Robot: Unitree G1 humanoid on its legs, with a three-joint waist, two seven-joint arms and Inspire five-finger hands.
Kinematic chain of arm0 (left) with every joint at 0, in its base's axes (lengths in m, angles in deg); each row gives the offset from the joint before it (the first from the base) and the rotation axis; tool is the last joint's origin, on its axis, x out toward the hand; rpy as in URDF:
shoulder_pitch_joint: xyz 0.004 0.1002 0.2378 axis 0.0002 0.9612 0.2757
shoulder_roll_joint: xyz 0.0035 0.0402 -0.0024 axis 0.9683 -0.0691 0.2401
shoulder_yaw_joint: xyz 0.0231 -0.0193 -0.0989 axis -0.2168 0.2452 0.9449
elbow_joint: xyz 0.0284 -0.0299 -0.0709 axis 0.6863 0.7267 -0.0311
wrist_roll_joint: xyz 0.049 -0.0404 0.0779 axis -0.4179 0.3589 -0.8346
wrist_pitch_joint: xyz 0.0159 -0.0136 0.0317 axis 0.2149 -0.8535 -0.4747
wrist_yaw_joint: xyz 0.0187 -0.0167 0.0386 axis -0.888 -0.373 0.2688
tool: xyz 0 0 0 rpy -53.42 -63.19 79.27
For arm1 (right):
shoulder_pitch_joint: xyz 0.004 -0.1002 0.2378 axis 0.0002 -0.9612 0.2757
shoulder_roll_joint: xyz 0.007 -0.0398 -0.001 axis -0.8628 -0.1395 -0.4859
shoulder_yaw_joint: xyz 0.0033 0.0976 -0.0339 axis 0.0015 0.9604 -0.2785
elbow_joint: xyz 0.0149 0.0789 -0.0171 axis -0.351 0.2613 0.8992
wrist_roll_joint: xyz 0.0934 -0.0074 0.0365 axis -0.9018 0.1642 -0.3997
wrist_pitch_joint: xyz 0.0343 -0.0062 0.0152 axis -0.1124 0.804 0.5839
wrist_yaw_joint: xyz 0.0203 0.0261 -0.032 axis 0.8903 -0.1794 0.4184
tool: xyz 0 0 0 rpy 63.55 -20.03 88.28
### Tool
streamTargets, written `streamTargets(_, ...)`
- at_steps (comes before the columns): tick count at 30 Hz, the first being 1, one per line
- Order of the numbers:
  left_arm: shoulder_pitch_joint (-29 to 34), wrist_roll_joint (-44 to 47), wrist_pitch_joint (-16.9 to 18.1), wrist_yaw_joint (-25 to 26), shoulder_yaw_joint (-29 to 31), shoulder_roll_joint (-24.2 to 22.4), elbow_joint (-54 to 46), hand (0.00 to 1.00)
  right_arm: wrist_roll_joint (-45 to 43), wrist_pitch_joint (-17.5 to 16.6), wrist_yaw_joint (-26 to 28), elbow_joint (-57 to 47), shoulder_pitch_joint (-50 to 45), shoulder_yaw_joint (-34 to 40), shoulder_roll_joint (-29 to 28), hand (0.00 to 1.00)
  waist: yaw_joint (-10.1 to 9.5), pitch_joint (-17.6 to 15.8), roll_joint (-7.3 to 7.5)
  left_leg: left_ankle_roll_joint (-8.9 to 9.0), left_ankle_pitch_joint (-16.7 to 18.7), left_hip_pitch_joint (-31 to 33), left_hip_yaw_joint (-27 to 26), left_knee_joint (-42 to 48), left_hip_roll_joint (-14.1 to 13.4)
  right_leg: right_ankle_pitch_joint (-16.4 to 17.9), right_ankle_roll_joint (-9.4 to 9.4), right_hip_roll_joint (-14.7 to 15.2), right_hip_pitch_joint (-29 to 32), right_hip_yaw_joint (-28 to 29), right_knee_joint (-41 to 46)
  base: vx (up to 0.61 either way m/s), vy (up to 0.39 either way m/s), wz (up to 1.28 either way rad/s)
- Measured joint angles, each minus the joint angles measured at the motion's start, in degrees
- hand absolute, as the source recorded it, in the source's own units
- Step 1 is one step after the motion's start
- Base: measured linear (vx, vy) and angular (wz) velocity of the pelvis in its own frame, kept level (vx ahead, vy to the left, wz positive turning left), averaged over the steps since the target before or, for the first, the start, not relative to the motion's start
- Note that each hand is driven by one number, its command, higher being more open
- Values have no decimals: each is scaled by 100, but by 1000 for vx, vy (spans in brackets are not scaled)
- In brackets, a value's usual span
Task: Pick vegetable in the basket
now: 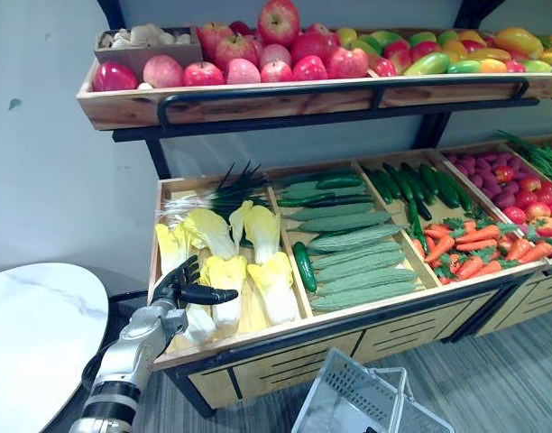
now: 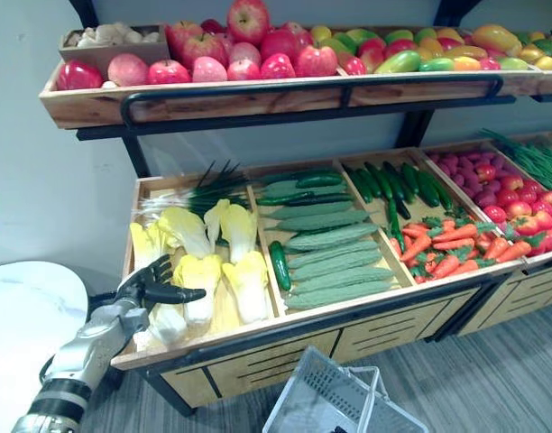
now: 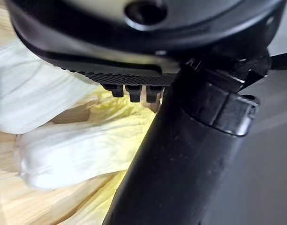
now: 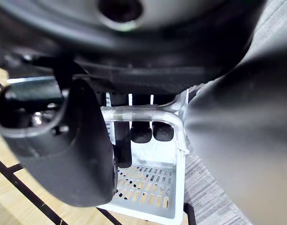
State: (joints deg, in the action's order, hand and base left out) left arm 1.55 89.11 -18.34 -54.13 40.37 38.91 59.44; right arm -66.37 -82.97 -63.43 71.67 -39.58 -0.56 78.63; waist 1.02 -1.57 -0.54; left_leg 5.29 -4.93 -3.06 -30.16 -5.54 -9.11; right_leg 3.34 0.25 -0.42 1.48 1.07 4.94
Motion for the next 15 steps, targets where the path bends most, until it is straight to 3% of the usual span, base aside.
streamTargets(4,-118,-326,167,-151,-71,0,297,100,-4,0,-5,-123,-3,-13,-11,0,17,-112,64,11,11,80,-52,1,-4,-24,33,1,120,27,-9,-114,-20,-4)
streamTargets(8,-695,-796,398,-138,-195,44,811,100,-12,-28,-2,-186,123,-33,-10,0,24,-329,122,-19,0,302,-123,2,44,-128,84,44,330,102,-39,-38,15,-8)
streamTargets(14,-1229,-1067,523,134,-176,-4,1370,100,-14,-151,-1,-181,305,-38,46,0,92,-639,-45,-61,-18,330,-216,5,64,-143,92,51,370,192,-96,17,10,-7)
streamTargets(15,-1285,-1110,585,262,-85,-40,1456,0,-15,-170,-1,-176,335,-54,80,0,89,-684,-97,-57,-16,352,-217,5,44,-143,91,31,385,187,-104,3,-31,-2)
